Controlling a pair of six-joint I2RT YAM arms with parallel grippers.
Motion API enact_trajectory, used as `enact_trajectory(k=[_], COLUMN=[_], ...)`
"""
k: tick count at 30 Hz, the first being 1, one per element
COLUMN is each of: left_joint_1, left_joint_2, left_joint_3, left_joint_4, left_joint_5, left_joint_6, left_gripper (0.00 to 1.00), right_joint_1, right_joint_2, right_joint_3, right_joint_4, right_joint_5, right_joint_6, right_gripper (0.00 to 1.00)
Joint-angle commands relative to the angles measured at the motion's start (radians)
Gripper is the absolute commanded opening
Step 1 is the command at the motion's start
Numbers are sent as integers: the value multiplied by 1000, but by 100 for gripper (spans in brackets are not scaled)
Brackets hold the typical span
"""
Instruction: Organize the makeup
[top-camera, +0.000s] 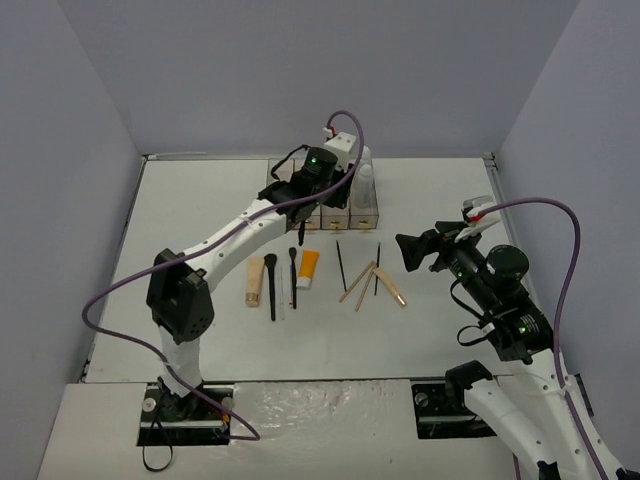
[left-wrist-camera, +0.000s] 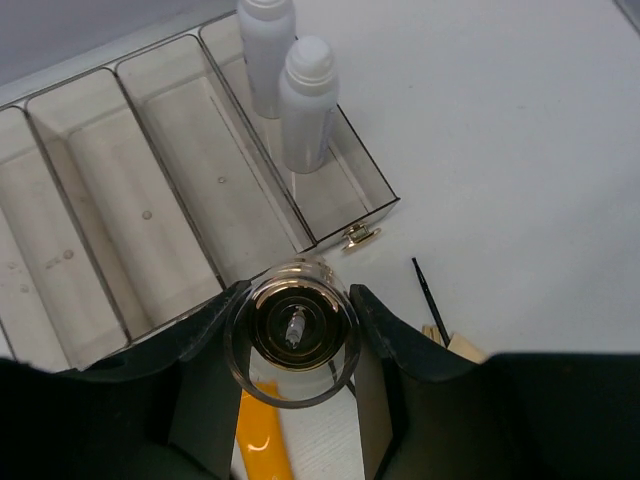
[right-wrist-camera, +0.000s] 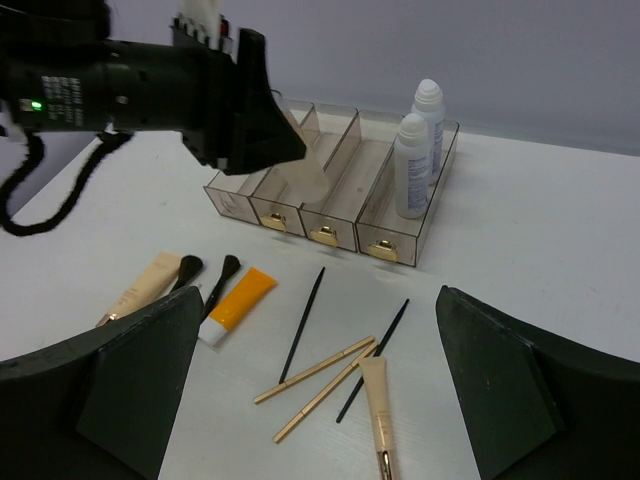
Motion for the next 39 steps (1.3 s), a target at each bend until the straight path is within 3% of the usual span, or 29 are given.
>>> enact_trajectory(k=[1,24,39], left_joint_1=[-49,-67,-42], left_joint_2=[112,411,498], left_joint_3=[211,485,526], left_joint_4=[65,101,75], left_joint_5=[-40,-81,-76], left_joint_6=[36,91,59], left_gripper=[0,0,0], right_joint_1=[3,5,5], right_joint_2=[-18,-9,-3], right_joint_3=[22,-12,-19], right_joint_4=[44,44,44], right_joint_5=[28,9,9], right_joint_6=[-23,-17,-14], right_gripper=[100,100,100])
